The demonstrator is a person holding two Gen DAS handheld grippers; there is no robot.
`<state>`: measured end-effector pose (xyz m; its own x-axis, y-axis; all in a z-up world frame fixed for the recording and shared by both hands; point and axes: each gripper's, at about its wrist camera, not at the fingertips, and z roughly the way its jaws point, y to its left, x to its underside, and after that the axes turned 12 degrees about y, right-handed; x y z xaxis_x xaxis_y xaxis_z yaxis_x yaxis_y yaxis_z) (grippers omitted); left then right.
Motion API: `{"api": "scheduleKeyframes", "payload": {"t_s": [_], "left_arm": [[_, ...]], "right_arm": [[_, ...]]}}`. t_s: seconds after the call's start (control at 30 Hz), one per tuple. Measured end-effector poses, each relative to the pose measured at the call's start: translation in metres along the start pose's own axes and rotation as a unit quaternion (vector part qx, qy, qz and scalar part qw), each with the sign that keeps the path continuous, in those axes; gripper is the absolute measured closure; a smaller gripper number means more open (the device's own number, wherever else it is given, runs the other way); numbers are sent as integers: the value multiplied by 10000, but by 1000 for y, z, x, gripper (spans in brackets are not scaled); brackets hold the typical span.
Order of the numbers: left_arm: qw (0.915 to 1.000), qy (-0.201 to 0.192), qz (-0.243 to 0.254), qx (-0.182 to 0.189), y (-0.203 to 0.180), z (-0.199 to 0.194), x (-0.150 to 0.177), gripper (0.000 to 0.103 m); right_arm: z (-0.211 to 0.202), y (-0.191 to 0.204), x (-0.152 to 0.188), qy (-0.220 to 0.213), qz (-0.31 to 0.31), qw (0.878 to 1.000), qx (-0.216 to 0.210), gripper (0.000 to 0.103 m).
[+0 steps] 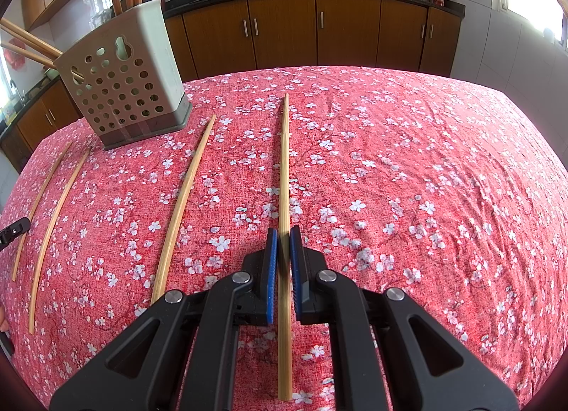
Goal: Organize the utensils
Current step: 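Hold the grasped chopsticks with both grippers above the cloth, then carry the left gripper's chopstick into the holder while the right gripper inserts its own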
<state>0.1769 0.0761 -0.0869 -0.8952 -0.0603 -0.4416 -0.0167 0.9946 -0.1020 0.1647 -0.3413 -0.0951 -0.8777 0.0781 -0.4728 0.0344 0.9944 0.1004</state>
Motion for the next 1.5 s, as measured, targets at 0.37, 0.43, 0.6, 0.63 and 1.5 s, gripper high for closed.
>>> {"api": "scheduleKeyframes", "payload": {"t_s": [0.37, 0.43, 0.6, 0.63, 1.5], "left_arm": [[9999, 9, 71, -75, -2, -1, 1, 94], [9995, 21, 217, -241, -8, -3, 6, 94], [9990, 27, 312, -322, -16, -8, 18, 95], [9990, 26, 317, -327, -16, -8, 19, 95], [9826, -1800, 334, 307, -38, -154, -23, 96]], "right_arm": [[-1, -1, 2, 3, 9, 10000, -33, 94], [-3, 0, 7, 8, -31, 10000, -18, 94], [-9, -4, 16, 15, 22, 9998, -195, 95], [-9, -4, 16, 13, 41, 9997, -231, 95], [-130, -10, -17, -1826, 198, 9817, -507, 96]]}}
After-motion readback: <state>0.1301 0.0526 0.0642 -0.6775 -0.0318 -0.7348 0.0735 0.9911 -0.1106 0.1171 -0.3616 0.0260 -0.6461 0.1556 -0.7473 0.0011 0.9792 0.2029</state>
